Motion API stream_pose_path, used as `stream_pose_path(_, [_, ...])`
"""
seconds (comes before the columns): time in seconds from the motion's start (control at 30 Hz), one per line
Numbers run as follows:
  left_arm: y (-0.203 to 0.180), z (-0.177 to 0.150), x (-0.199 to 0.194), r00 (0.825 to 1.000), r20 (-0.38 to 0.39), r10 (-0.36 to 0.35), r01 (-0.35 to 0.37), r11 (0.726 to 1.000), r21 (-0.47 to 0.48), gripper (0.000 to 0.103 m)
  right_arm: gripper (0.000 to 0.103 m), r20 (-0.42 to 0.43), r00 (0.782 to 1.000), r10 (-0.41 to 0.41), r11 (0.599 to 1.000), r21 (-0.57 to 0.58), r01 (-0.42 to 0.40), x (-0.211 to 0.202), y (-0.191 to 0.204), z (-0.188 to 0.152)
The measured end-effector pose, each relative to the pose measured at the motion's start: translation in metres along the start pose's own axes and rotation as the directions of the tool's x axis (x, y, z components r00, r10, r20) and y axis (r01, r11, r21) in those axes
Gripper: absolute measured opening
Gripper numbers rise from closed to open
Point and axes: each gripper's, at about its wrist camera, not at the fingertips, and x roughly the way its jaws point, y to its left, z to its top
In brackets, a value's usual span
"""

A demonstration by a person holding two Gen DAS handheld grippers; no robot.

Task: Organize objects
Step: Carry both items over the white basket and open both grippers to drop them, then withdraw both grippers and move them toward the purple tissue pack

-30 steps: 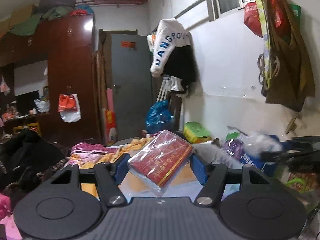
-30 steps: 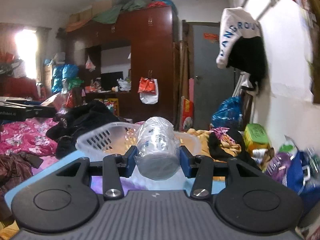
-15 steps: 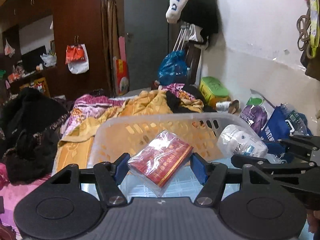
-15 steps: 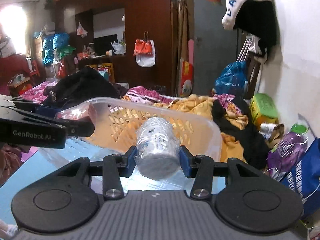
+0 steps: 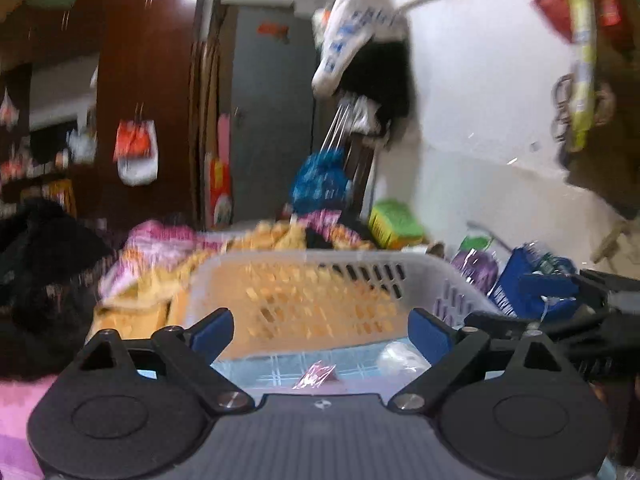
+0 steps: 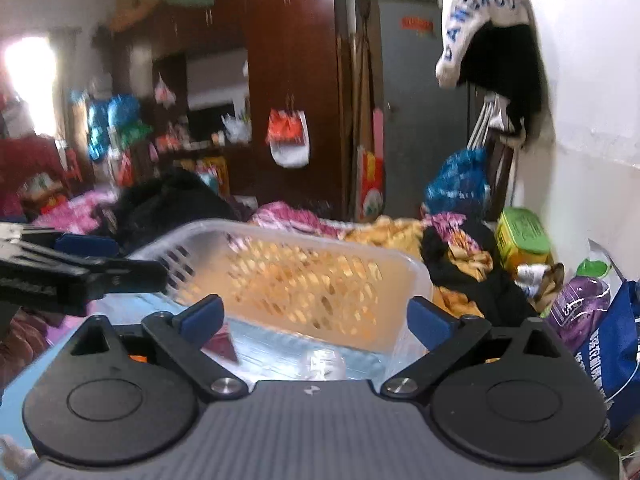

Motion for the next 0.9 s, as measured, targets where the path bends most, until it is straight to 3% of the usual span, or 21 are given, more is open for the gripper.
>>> stream_pose_path(0.1, [0.001,-0.021,-0.038,0.999,0.043,-0.027,0.026,1.000,0.015,0.103,0.103,0.035,0.999,0.040,0.999,0.030,-0.041,-0.029,-0.001,-0.017])
stream_pose_path(0.2, [0.000,-0.048,-0.062,0.999,0.039,-0.033,0.030,0.998,0.057,0.103,0.103,0.024,0.999,0.041,0.998,0.036,-0.042,-0.043,0.000,-0.039])
stream_pose_path(0.33, [0.008,-0.077,-0.071,0.999,0.051,-0.010,0.007,0.999,0.053,0.103,0.103,0.026,0.999,0.035,0.998,0.043,-0.036,-0.050,-0.003,-0.077])
stream_pose_path(0.5, [0.034,-0.086,-0.053,1.000,0.015,0.006,-0.005,0.999,-0.032,0.103,0.098,-0.073,0.997,-0.019,0.999,0.044,0.023,-0.020,-0.020,-0.085])
stream_pose_path(0.57, [0.045,-0.086,-0.040,1.000,-0.024,0.018,-0.019,0.998,-0.055,0.103,0.081,-0.129,0.991,-0.029,0.998,0.049,0.036,-0.003,-0.027,-0.086])
stream_pose_path(0.63, [0.052,-0.087,-0.029,0.998,-0.059,0.028,-0.031,0.998,-0.059,0.103,0.071,-0.182,0.983,-0.019,0.998,0.052,0.029,0.013,-0.030,-0.088])
stream_pose_path(0.77, [0.060,-0.091,-0.009,0.992,-0.119,0.038,-0.044,0.998,-0.045,0.103,0.070,-0.234,0.971,-0.056,0.998,0.004,0.058,0.031,-0.025,-0.100])
stream_pose_path(0.9, [0.060,-0.090,0.007,0.989,-0.147,0.016,-0.023,0.999,-0.045,0.103,0.070,-0.240,0.971,-0.011,1.000,0.024,0.017,0.033,-0.023,-0.105])
